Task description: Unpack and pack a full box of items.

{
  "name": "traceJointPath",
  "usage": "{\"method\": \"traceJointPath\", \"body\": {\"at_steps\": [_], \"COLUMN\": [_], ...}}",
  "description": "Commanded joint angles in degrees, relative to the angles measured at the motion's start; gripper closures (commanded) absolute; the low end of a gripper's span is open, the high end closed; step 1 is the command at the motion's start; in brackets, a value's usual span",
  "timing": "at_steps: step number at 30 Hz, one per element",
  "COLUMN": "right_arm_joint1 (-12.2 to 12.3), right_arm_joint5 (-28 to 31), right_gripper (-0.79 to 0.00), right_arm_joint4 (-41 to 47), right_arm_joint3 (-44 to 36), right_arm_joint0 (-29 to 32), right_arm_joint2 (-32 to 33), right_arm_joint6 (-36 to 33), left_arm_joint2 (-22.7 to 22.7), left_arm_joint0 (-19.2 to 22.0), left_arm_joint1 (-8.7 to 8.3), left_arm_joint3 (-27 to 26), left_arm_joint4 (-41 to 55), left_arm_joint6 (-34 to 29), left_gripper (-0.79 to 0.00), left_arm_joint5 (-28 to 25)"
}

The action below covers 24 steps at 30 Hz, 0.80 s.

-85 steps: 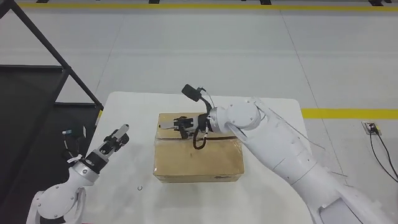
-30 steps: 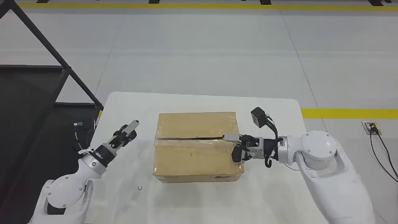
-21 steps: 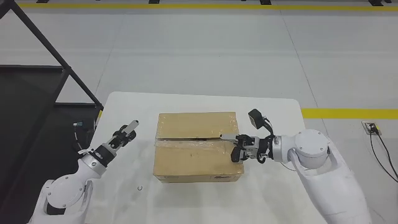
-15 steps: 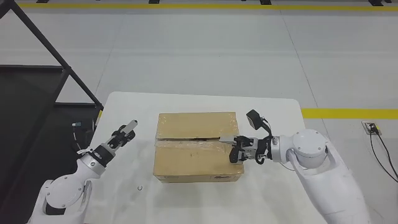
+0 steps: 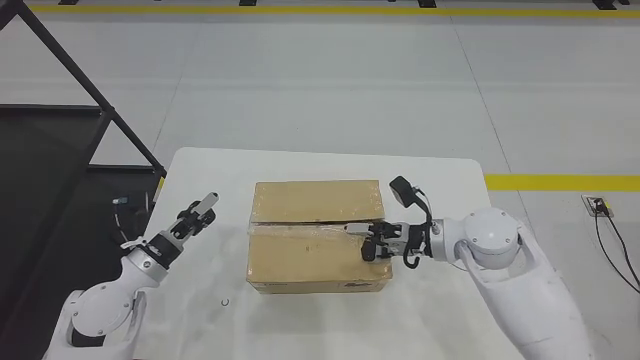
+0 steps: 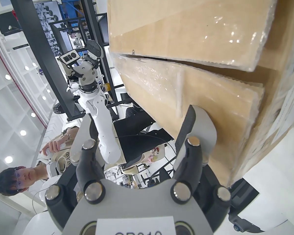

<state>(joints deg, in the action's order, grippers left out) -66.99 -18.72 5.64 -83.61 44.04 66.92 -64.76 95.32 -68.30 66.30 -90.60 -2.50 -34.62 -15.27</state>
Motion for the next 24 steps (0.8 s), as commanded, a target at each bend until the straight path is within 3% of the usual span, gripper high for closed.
{"method": "traceJointPath", "body": {"at_steps": [1,8,16,24], "right_arm_joint1": [0.01,0.07,0.64,1.70], "right_arm_joint5": [0.39,1.13,-1.27,-6.29], "right_gripper": [-0.437,-0.351,-0.382,-0.379], "right_arm_joint4": [-0.40,0.02,-1.22,-9.70], "right_arm_joint3": [0.10,0.09,-2.08,-8.88], "right_arm_joint0": [-0.45,-0.86,0.03,1.61], "right_arm_joint2": [-0.59,-1.35,-1.02,-1.91], "right_arm_joint6": [-0.03,0.82,1.69,2.65], "left_arm_joint2": [0.07,0.04,0.06,-0.23], "left_arm_joint0": [-0.04,-0.16,-0.12,0.05], "left_arm_joint1": [-0.10,-0.36,-0.69,-0.97], "left_arm_joint3": [0.08,0.28,0.54,0.69], "left_arm_joint4": [0.20,0.54,0.92,1.21], "left_arm_joint6": [0.01,0.21,0.17,0.01], "left_gripper": [-0.785,-0.785,-0.785,-0.785], "left_arm_joint5": [-0.07,-0.29,-0.71,-1.15]}}
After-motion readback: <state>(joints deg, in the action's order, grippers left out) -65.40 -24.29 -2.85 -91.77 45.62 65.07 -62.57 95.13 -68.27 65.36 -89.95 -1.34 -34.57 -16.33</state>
